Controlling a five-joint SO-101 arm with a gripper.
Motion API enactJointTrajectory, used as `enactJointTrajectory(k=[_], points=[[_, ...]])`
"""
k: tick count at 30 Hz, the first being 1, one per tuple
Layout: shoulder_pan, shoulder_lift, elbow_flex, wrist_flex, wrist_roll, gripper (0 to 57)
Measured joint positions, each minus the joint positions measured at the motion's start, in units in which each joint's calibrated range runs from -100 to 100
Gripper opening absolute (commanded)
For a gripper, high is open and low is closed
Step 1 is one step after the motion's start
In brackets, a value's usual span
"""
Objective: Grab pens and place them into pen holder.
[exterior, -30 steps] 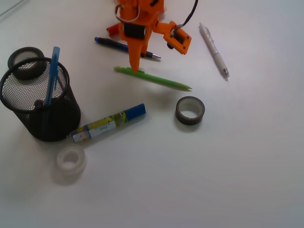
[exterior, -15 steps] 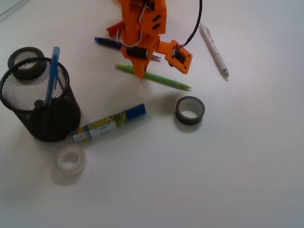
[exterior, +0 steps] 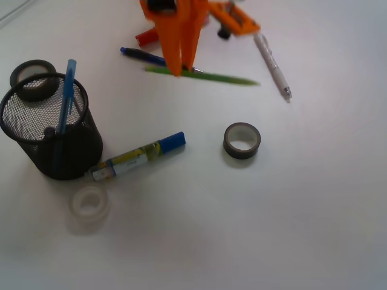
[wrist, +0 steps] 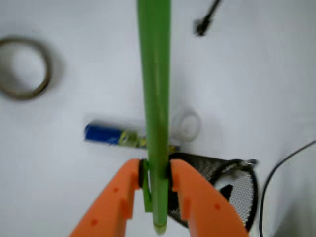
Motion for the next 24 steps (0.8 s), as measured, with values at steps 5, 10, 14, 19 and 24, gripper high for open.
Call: enactJointTrajectory(k=[5, 10, 14, 19, 24], points=[[2.59, -7.49, 10.60, -32.48, -9.04, 0.3], [7.47, -4.97, 21.65, -63.67, -17.68, 0.3], [10.43, -1.39, 22.28, -76.29, -21.20, 0.3], [16.06, 2.79, 22.91, -83.20, -24.08, 0.3], [18.13, 9.32, 23.00, -88.38, -26.08, 0.3]])
